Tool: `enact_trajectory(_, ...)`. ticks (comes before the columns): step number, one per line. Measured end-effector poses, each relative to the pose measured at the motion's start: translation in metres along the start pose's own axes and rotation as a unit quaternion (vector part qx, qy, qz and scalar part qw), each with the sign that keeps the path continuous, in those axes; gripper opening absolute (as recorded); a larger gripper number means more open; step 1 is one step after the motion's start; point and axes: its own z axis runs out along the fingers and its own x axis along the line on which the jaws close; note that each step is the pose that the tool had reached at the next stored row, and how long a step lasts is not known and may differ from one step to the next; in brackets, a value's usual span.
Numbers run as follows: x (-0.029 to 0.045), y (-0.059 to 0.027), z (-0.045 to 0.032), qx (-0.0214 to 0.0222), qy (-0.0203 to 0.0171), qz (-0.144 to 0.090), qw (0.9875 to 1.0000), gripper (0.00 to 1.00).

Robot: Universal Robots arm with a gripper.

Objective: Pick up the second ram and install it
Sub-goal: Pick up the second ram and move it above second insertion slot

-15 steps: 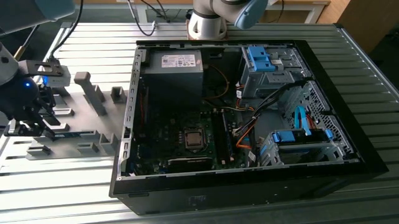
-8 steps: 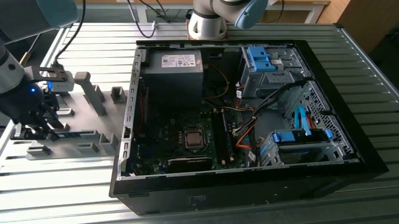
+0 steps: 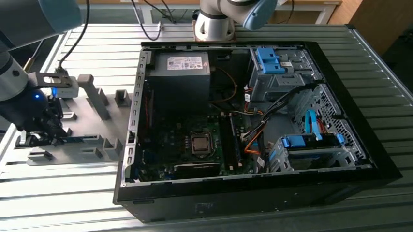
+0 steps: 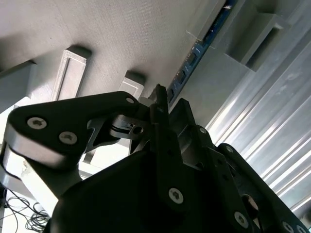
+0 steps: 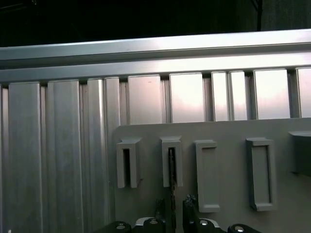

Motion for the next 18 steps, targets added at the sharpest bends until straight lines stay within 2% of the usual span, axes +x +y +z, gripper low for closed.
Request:
enact_trajectory(7,-0.0001,-0.0006,0.0033,0.0012,0.0027,0.0,1.0,0.28)
enact_trajectory(18,-0.0001,-0.0006,0.0036,0.0013,0.0027,0.0,1.0,0.28)
